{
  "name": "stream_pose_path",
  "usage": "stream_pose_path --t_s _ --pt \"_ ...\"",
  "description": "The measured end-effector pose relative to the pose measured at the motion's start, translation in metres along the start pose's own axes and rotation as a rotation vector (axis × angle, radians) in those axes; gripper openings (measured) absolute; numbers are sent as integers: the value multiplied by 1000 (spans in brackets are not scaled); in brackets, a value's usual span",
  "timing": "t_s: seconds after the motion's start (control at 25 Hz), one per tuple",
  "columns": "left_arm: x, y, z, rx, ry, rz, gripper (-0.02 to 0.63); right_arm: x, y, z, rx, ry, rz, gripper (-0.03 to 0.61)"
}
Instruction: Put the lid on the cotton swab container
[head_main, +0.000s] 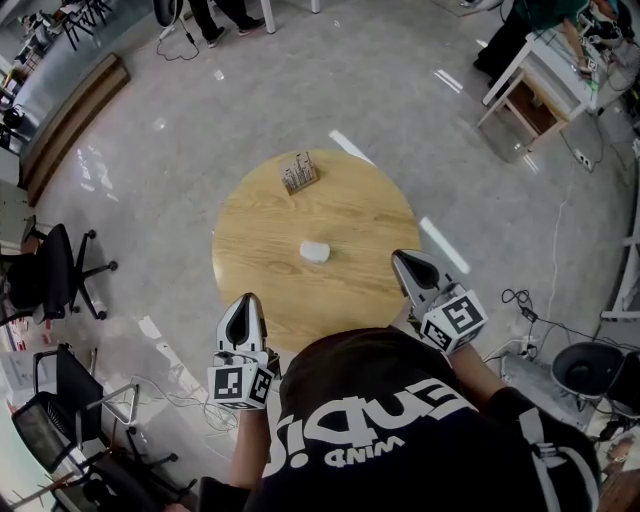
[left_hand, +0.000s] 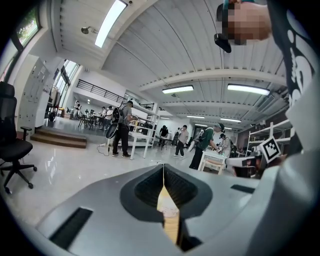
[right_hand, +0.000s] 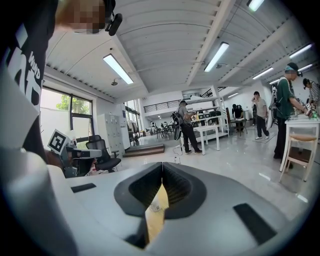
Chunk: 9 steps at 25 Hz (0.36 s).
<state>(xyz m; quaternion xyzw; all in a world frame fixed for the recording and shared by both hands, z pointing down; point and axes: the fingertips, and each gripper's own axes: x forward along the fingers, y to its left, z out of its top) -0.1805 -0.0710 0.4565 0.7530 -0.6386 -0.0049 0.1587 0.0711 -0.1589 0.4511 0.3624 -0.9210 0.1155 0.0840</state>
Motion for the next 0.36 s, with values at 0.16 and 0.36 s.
stream_pose_path --t_s 0.16,0.36 --pt "2 1 -4 -4 10 0 14 2 -1 -5 4 17 6 3" --pt "5 1 -4 1 16 -4 14 6 -1 -10 11 29 9 3"
